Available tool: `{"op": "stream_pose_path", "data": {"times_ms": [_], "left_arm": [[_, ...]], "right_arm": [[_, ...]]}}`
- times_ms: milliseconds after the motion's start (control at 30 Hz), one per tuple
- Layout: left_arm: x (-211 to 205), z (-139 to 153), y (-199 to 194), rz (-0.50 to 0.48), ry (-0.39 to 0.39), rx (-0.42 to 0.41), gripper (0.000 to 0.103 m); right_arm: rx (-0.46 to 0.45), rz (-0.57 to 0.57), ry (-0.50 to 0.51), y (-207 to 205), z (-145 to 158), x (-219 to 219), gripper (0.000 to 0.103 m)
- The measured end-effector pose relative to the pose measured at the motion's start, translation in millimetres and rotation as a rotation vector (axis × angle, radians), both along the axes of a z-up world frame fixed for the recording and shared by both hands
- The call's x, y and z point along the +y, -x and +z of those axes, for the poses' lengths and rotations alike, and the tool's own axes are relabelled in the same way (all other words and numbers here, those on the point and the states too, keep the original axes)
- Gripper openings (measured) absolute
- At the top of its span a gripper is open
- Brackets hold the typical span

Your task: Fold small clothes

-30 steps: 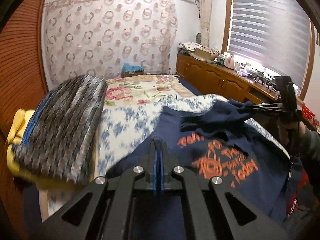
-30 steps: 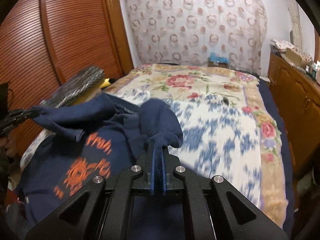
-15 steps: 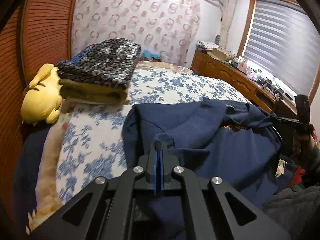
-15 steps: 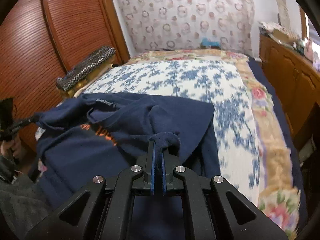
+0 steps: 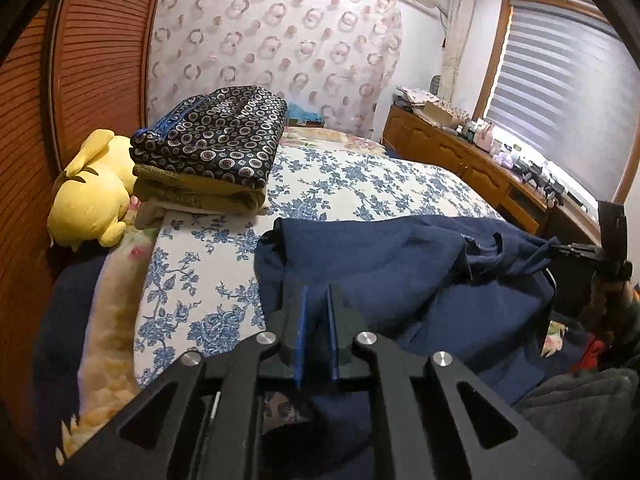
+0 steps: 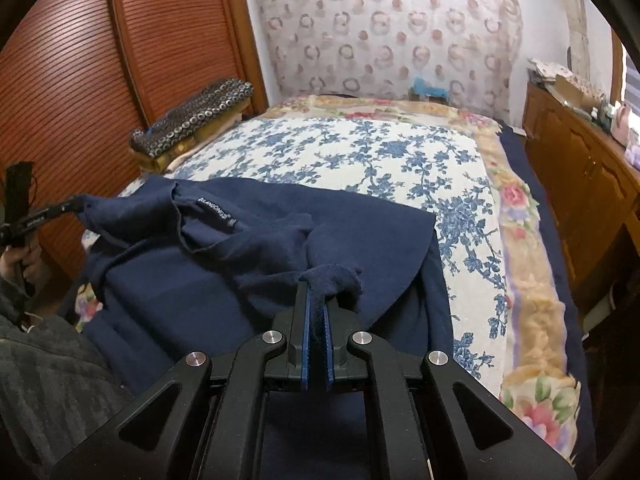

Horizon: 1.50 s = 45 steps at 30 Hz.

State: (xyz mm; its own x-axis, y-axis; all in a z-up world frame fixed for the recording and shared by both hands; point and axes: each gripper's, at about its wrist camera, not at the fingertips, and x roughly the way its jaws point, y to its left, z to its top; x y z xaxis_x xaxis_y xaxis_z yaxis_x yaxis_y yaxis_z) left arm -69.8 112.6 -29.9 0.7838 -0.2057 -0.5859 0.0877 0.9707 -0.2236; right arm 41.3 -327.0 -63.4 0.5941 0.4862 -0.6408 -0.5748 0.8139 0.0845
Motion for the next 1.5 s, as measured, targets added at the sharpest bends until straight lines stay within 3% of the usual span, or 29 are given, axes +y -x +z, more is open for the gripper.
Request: {"op": "stream_pose_path", "data": {"times_ms": [167, 500, 667, 933, 1233, 1500], "left_arm": [[-6, 9, 0, -0.015, -0.001, -0.025, 0.013], [-19, 18, -24, -0.042, -0.017, -0.058, 0.057], [-31, 14, -44, -0.080, -0.050, -0.034, 0.058], [-34, -9, -89, -0.084, -0.094, 0.055, 0.058], [-23, -24, -124, -0.031, -0.147, 0.116, 0.058], [-17, -27, -141, -0.020, -0.182, 0.139, 0.058]], "right_arm": [[-0.017, -0.002, 0.002, 3, 4, 2, 0.004], [-0.063, -0.019, 0.022, 7, 16, 2, 0.025], [-0.087, -0.030, 0.035, -1, 20, 5, 0.030], [-0.096, -0.079, 0.044, -35, 10, 7, 0.047], [-0.026, -0.132, 0.076, -90, -19, 3, 0.053], [-0.009, -0.148, 0.083, -112, -23, 3, 0.059]]}}
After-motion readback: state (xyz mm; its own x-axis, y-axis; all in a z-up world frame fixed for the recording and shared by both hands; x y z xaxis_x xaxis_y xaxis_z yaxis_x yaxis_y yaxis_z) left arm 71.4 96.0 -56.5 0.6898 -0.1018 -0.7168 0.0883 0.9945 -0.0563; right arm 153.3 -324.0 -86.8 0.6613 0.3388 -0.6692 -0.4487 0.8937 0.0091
